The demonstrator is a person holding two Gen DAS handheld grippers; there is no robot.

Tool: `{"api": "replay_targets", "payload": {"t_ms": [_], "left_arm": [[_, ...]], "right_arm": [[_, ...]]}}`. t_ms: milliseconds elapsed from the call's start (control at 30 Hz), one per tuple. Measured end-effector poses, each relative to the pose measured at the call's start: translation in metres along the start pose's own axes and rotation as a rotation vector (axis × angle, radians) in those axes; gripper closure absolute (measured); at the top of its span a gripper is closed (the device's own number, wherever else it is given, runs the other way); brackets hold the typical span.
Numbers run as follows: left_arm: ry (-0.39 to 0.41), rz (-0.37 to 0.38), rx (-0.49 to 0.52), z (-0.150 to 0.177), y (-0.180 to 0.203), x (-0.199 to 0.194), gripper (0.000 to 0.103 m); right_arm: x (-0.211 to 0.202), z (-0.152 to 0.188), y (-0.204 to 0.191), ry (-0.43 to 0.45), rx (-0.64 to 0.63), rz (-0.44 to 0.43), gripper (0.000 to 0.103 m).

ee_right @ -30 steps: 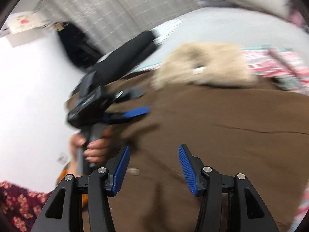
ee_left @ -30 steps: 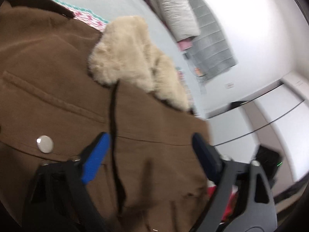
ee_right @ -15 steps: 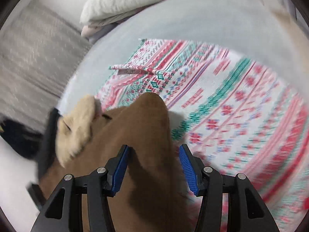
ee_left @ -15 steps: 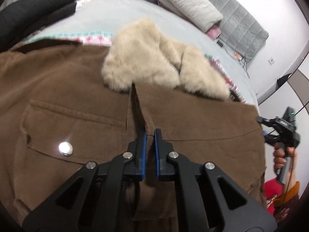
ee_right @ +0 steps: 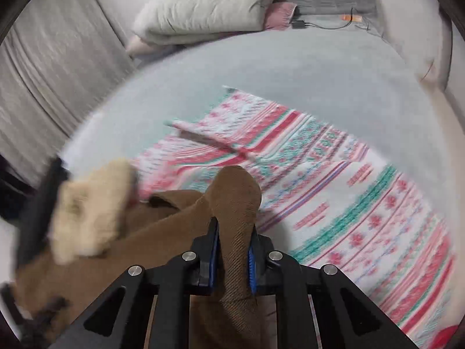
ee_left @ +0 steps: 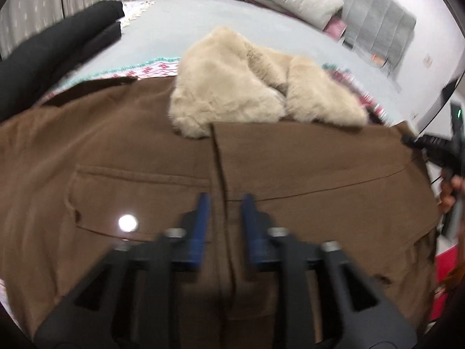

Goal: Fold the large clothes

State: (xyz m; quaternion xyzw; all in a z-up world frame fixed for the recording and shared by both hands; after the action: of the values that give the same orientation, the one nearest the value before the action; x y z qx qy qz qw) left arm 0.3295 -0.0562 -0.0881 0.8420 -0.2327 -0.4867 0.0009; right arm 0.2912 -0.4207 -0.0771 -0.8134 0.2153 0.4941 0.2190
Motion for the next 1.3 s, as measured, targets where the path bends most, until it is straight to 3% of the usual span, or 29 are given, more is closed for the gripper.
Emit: {"api": "replay_targets", "payload": {"t_ms": [67,133,200,300,433,633,733,767,800,933,1067,1167,1300], "left_arm": [[0.019,-0.008,0.001,-0.002,-0.001,-0.005,0.054],[0.075,0.036,-0.009,-0.007,-0.001,-0.018,0.051],[0.137,0.103,-0.012,-0.011,0.003,-0.031,0.038],[0.180,0.204,0.011,-0.011,0.016,-0.036,0.032],[0.117,0.256,0.031,-0.005,0.037,-0.011,0.032],[0.066,0.225,0.097,0.010,0.049,0.008,0.032],[0.062,0.221,0.124,0.014,0.052,0.007,0.030],[0.050,0.222,0.134,0.016,0.053,0.009,0.029],[0.039,0.220,0.142,0.017,0.054,0.011,0.028],[0.009,0.168,0.227,0.025,0.063,0.018,0.022],[-0.005,0.128,0.277,0.026,0.071,0.014,0.020],[0.012,0.181,0.229,0.021,0.067,0.006,0.020],[0.003,0.229,0.161,0.021,0.060,0.010,0.019]], "right_arm": [[0.009,0.004,0.002,-0.050,0.005,0.033,0.076],[-0.006,0.009,0.002,0.008,-0.022,0.066,0.065],[-0.029,0.018,-0.004,0.080,-0.128,0.133,0.051],[-0.065,0.047,-0.008,0.157,-0.309,0.177,0.048],[-0.095,0.102,-0.006,0.184,-0.505,0.164,0.044],[-0.089,0.159,0.000,0.099,-0.623,0.101,0.043],[-0.066,0.158,0.000,0.079,-0.642,0.198,0.045],[-0.058,0.151,0.008,0.088,-0.635,0.304,0.045],[-0.054,0.147,0.018,0.085,-0.612,0.340,0.044],[-0.042,0.145,0.071,-0.044,-0.344,0.138,0.037],[-0.060,0.150,0.065,-0.003,-0.378,0.152,0.037],[-0.094,0.142,0.056,0.061,-0.371,0.146,0.035],[-0.133,0.127,0.024,0.154,-0.359,0.054,0.034]]}}
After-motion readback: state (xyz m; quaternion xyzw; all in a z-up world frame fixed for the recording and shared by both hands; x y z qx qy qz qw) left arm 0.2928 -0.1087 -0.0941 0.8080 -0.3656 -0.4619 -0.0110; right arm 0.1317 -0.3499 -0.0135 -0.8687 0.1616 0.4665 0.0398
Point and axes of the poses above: each gripper's, at about its wrist camera, not at the fingertips, and x roughly the way its jaws point, y to its right, z to its underside, the point moved 5 cm from there along x, roughly the way its jaws point, and after that the axes turned 9 degrees about z, right-handed, at the moved point
